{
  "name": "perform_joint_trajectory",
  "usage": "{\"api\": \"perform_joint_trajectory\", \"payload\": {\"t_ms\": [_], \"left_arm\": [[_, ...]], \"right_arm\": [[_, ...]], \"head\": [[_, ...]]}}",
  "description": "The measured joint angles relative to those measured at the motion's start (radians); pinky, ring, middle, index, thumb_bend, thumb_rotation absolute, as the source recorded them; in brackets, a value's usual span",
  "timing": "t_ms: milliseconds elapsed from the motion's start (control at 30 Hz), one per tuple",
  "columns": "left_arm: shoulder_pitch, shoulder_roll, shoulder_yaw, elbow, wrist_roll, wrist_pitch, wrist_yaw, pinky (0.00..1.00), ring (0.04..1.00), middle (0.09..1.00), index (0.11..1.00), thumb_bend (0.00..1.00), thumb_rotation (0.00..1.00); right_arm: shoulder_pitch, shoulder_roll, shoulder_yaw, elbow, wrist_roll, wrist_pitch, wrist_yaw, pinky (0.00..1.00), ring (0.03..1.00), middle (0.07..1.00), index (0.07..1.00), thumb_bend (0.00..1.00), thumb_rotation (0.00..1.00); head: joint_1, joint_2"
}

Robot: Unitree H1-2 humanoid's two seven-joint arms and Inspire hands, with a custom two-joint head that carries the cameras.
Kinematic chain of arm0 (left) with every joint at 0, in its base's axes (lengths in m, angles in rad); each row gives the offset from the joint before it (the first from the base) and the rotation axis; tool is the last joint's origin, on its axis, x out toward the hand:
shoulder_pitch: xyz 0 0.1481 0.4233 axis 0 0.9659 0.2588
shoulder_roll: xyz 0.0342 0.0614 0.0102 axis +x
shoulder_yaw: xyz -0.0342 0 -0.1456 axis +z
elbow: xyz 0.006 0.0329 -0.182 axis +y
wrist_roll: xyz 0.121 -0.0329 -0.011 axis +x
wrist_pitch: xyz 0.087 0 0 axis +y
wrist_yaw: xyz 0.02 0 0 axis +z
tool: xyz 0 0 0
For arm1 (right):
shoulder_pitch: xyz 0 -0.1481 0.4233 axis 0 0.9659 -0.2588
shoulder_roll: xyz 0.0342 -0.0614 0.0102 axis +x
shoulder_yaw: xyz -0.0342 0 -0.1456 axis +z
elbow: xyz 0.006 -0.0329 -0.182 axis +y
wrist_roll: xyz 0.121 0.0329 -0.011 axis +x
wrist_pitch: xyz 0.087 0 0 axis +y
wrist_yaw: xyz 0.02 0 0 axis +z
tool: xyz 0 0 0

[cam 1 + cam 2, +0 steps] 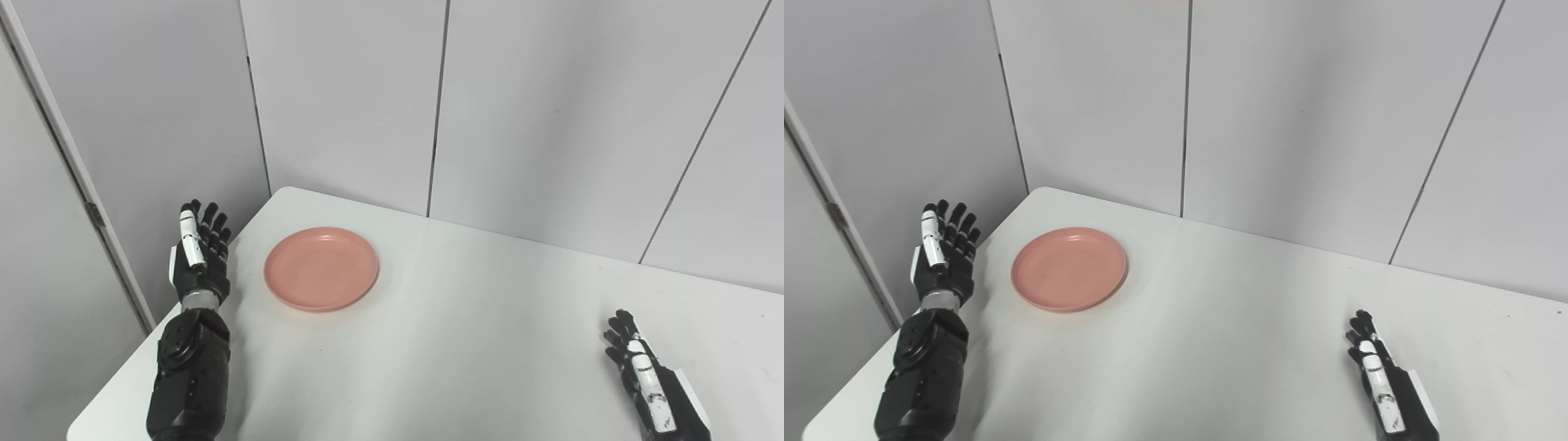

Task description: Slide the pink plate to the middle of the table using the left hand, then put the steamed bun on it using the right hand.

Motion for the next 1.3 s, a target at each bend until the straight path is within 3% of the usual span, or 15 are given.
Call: {"api": "perform_joint_trajectory", "payload": {"t_ms": [567,933,1300], "left_arm": [[-0.013,-0.007,-0.029,0.065,0.0,0.03,-0.001,0.98,0.944,0.95,0.963,0.44,1.0],[-0.045,-0.005,-0.066,0.122,-0.007,0.033,-0.051,0.95,0.931,0.945,0.958,0.44,1.0],[-0.056,-0.011,-0.143,0.146,0.005,0.038,-0.125,0.93,0.927,0.937,0.946,0.45,1.0]], "right_arm": [[0.0,0.0,0.0,0.0,0.002,-0.001,0.0,1.0,0.973,0.977,0.988,0.13,1.0],[0.0,0.0,-0.001,0.0,0.002,-0.001,0.0,1.0,0.971,0.978,0.99,0.13,1.0],[0.002,0.0,0.0,-0.002,0.002,-0.001,0.0,1.0,0.972,0.978,0.99,0.12,1.0]], "head": [[-0.005,0.009],[-0.009,0.009],[-0.02,0.015]]}}
